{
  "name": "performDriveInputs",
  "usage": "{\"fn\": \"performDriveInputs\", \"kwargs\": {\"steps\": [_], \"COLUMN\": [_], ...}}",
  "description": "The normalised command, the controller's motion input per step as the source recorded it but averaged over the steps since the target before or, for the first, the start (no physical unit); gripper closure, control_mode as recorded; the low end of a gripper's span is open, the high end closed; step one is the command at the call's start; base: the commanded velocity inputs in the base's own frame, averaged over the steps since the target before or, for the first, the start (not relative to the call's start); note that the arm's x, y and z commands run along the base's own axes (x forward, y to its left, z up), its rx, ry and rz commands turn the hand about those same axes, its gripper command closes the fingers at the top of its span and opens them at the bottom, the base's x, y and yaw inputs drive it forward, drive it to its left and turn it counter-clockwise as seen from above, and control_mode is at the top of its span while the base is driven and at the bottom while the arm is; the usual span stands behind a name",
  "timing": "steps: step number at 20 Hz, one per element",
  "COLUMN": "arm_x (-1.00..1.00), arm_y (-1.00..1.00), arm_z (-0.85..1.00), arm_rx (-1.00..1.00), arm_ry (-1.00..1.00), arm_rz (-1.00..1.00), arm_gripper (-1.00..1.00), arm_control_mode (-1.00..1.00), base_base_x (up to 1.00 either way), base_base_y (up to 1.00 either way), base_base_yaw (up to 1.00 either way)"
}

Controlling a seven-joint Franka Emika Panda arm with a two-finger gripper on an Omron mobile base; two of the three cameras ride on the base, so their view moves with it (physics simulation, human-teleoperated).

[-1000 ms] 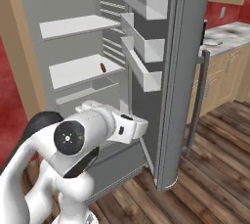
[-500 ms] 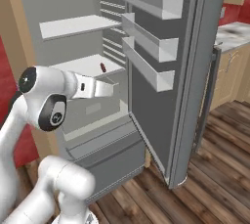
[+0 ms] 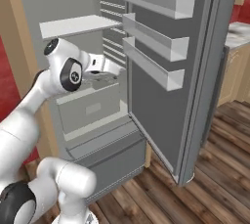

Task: Move the hot dog bun to the plate on the dining table and place the condiment next to that plate. Then navigate to the fridge and take the sausage and place it on the plate as well.

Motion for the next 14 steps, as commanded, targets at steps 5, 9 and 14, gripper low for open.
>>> {"fn": "performDriveInputs", "kwargs": {"steps": [5, 9, 14], "arm_x": [0.92, 0.87, 0.60], "arm_y": [-0.27, -0.55, -0.68], "arm_z": [0.00, -0.08, -0.17], "arm_rx": [0.00, 0.00, 0.00], "arm_ry": [0.02, 0.00, 0.00], "arm_rz": [0.00, 0.00, 0.00], "arm_gripper": [-1.00, -1.00, -1.00], "arm_control_mode": [-1.00, -1.00, -1.00], "base_base_x": [0.00, 0.00, 0.00], "base_base_y": [0.00, 0.00, 0.00], "base_base_yaw": [0.00, 0.00, 0.00]}}
